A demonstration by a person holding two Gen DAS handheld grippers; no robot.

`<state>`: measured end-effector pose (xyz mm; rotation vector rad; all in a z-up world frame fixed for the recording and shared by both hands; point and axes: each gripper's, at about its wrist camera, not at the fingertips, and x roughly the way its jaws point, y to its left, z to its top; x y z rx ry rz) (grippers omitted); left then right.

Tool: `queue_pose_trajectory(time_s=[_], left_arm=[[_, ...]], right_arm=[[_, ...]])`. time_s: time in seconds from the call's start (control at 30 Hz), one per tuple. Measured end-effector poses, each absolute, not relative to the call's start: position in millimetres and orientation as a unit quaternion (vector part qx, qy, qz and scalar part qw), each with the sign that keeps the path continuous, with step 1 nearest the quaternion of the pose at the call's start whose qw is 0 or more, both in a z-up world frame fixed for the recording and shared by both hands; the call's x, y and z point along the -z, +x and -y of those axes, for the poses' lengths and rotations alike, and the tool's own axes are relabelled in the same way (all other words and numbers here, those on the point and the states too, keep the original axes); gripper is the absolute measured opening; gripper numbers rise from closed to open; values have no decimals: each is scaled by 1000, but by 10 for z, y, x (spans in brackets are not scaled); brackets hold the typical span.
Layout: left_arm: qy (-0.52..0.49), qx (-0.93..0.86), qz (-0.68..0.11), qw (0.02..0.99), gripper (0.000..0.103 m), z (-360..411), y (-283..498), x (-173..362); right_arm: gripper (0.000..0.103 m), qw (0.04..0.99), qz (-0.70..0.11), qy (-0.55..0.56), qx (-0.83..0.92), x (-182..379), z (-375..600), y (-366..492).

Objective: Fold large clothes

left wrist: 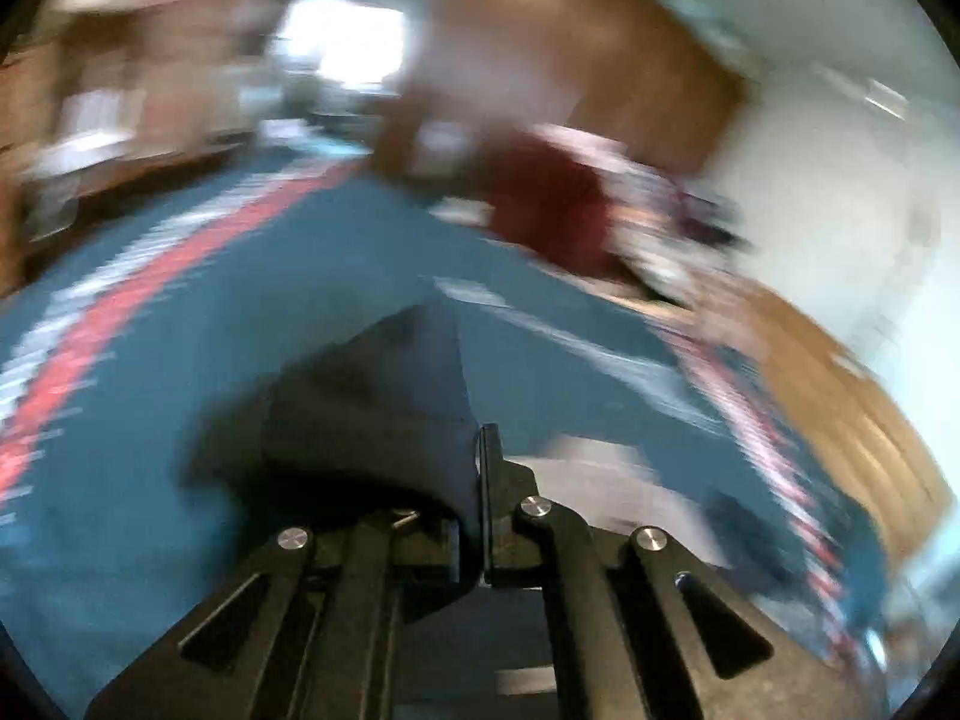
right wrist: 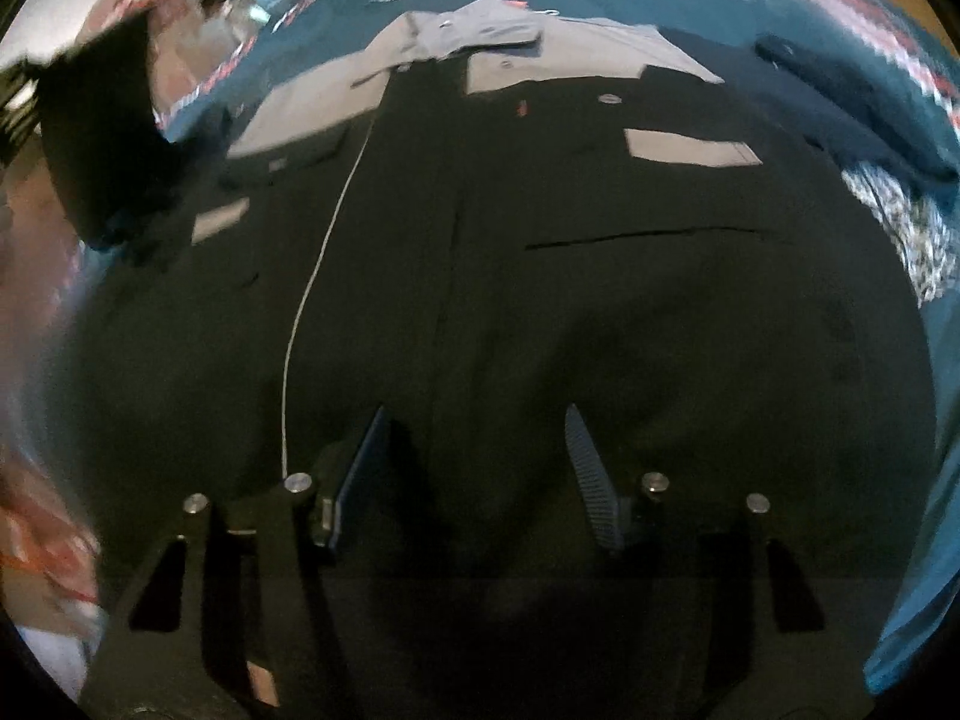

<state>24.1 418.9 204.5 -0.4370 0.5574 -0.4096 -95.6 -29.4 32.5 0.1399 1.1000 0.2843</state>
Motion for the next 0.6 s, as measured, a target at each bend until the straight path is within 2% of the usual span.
queue_pose_trajectory(time_s=[0.07, 0.17, 0.23, 0.33, 0.47, 0.6], left_arm=[[-195, 292, -299, 887, 32, -3359, 292, -1980], [-182, 353, -348, 849, 32, -2642, 164, -1711], [-185, 367, -361, 837, 32, -2567, 7, -1601], [-200, 345, -362, 843, 33, -2932, -267, -1469], [-215, 182, -390, 877, 40, -3990, -309, -1070], [-263, 75, -422, 864, 39, -4717, -330, -600]], right_arm=[[62, 839, -519, 88, -135, -369, 367, -959], [69, 843, -509, 101, -139, -482, 463, -1005], [69, 845, -502, 108, -150, -549, 541, -1020], [69, 847, -488, 119, -172, -662, 633, -916], [69, 855, -461, 142, -190, -785, 763, -513], [64, 834, -478, 200, -188, -570, 930, 176]])
